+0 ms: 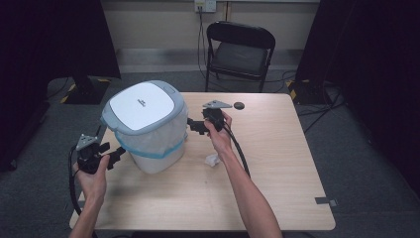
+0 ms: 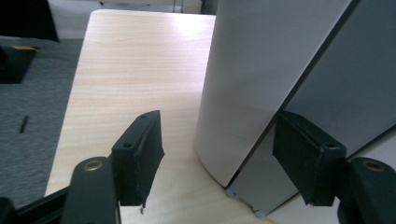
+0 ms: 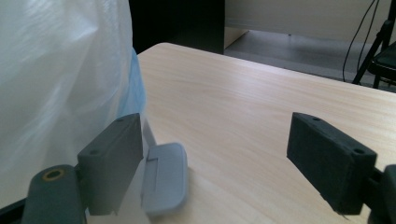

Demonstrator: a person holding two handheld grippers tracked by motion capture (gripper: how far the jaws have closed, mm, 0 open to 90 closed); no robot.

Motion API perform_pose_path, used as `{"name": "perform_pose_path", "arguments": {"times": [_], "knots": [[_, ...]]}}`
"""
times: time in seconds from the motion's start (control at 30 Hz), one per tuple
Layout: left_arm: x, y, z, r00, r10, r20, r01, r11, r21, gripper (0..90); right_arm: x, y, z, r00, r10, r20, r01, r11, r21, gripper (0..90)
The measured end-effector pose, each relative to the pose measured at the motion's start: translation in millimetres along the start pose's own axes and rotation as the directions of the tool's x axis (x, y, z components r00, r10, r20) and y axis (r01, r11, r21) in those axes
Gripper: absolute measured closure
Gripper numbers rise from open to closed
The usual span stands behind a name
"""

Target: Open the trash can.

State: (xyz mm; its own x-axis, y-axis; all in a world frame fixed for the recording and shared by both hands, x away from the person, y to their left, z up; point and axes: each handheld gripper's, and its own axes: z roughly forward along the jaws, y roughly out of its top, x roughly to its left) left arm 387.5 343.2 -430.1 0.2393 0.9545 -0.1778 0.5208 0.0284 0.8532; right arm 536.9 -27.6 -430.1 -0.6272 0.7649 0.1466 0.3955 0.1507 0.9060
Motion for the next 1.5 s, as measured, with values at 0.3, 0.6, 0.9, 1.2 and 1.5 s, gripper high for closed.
{"name": "perform_pose_path", "arguments": {"times": [0.3,0.6,0.9,1.2,1.5], "knots": [[18.1,13.8,22.6,0.9981,-0.042,0.046,0.043,0.9988,-0.025,36.9,7.3,8.8,21.1,0.9994,0.01,-0.032,-0.009,1.0,0.014,30.9],[27.0,14.0,27.7,0.9845,-0.019,0.174,0.028,0.9984,-0.049,60.0,28.7,3.7,3.1,0.9929,-0.069,-0.097,0.069,0.998,0.004,70.1],[33.7,18.0,27.8,0.9627,0.058,0.264,-0.049,0.998,-0.039,71.9,47.8,-15.1,-29.6,0.988,-0.093,-0.123,0.092,0.996,-0.016,77.6],[27.7,18.3,25.1,0.9819,0.087,0.168,-0.082,0.996,-0.037,53.2,58.4,-34.6,-72.4,0.9763,-0.075,-0.203,0.083,0.996,0.028,26.2],[31.4,-2.1,-20.3,0.9966,0.014,0.081,-0.008,0.9976,-0.069,45.1,22.2,-21.3,-56.5,0.9946,-0.071,-0.076,0.073,0.997,0.033,24.6]]}}
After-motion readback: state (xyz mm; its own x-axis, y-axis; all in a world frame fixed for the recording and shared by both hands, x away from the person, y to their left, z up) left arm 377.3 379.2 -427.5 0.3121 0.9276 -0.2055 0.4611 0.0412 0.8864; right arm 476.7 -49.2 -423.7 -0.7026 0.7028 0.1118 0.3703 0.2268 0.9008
